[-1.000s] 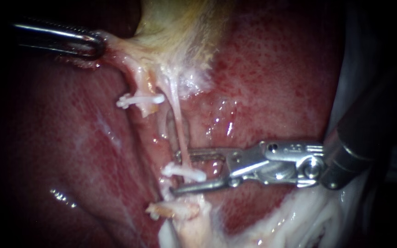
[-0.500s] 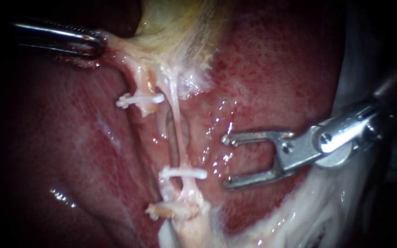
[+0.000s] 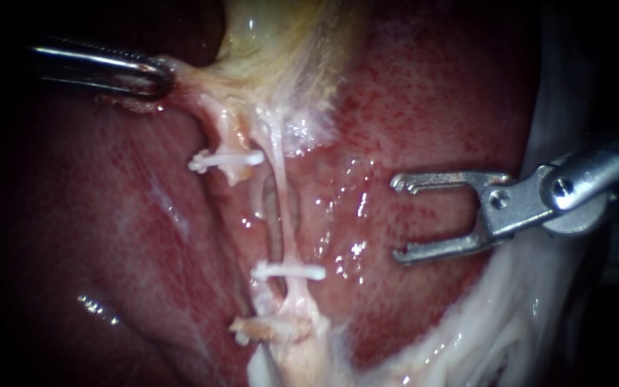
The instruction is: Going back first clip right tube
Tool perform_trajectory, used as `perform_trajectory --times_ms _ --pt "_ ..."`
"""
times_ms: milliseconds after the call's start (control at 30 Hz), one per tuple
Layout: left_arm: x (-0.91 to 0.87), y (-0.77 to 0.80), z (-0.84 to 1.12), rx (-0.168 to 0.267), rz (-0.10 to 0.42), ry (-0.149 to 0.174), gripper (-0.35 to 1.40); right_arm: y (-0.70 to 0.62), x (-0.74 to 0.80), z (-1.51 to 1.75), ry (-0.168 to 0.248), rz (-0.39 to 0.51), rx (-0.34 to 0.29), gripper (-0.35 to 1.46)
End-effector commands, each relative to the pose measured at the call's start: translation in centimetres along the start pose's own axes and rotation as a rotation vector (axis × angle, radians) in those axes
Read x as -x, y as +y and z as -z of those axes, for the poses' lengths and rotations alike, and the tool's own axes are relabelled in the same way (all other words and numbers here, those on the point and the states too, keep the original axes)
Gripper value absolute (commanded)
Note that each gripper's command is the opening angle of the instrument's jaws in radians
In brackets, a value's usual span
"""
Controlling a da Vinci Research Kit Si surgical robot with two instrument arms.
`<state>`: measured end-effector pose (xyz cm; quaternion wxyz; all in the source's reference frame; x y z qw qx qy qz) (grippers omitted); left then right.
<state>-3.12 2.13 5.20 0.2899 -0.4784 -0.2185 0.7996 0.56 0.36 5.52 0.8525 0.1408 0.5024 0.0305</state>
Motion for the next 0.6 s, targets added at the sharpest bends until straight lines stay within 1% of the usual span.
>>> perform_trajectory --times_ms 33,167,267,600 --pt "0.04 -0.01 -0.05 0.003 0.004 -0.009 -0.35 0.00 0.00 0.00 0.000 0.004 0.000 0.50" --pt "0.19 -0.05 -0.27 0.013 0.013 -0.034 -0.35 0.01 -0.01 0.02 0.006 0.002 0.002 0.50" --pt "0.24 -0.07 -0.35 0.018 0.010 -0.043 -0.35 0.01 -0.01 0.04 0.006 0.001 0.001 0.50" --pt "0.24 -0.06 -0.36 0.021 0.009 -0.047 -0.35 0.03 -0.04 0.09 0.015 -0.002 0.003 0.50"
